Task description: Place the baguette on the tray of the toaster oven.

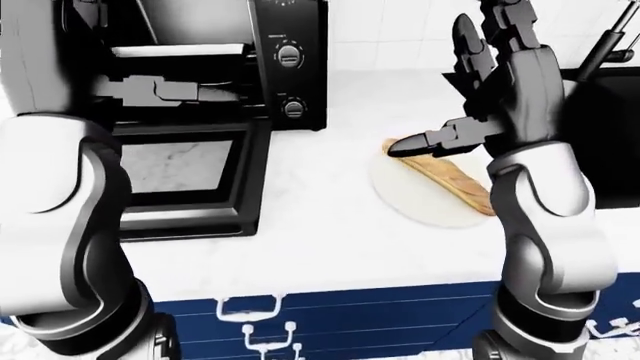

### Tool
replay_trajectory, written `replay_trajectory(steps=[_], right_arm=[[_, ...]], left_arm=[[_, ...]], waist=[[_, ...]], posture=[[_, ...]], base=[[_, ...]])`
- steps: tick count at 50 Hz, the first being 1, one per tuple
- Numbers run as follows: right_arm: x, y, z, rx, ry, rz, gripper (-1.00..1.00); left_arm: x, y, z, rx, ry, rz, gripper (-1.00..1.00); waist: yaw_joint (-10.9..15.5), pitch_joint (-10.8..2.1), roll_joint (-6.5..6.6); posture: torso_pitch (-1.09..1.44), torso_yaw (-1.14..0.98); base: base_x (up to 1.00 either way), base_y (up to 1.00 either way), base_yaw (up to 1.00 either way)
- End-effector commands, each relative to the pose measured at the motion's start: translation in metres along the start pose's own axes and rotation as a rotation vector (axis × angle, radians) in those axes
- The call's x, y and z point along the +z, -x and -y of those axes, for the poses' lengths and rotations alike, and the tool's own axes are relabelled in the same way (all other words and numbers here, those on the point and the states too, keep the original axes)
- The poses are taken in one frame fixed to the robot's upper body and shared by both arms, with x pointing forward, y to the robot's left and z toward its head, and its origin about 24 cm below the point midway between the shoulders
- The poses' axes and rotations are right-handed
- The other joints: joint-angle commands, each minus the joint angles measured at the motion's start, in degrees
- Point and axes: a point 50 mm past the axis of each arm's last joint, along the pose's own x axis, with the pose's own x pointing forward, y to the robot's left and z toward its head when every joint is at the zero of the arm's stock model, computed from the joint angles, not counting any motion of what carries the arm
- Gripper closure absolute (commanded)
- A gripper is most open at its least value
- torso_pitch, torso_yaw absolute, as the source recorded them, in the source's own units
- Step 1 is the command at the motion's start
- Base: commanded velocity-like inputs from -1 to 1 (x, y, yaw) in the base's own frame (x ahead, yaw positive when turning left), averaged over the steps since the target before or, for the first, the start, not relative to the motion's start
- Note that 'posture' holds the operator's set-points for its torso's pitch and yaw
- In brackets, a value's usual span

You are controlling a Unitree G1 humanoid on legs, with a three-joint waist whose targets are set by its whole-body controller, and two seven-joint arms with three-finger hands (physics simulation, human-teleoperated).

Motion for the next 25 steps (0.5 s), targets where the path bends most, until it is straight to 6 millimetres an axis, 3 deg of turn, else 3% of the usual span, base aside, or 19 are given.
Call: replay_trajectory(steps=[1,9,17,25], right_arm=[[0.013,-0.001,-0.001,0.003,0.007,0.072,-1.0],[0.013,-0.002,-0.001,0.004,0.007,0.072,-1.0],[0.016,-0.002,-0.001,0.003,0.005,0.075,-1.0],[0.015,0.002,0.004,-0.019,0.015,0.07,-1.0]], left_arm=[[0.013,0.001,-0.004,0.017,-0.009,0.074,-1.0],[0.015,0.003,-0.004,0.011,-0.012,0.086,-1.0],[0.031,0.004,0.002,-0.03,-0.065,0.139,-1.0],[0.053,0.003,0.025,-0.141,-0.092,0.201,-1.0]], waist=[[-0.12,-1.38,-0.52],[0.54,-2.45,-1.27],[0.73,-2.19,-1.41],[0.91,-1.73,-1.67]], posture=[[0.0,0.0],[0.0,0.0],[0.0,0.0],[0.0,0.0]], base=[[0.0,0.0,0.0],[0.0,0.0,0.0],[0.0,0.0,0.0],[0.0,0.0,0.0]])
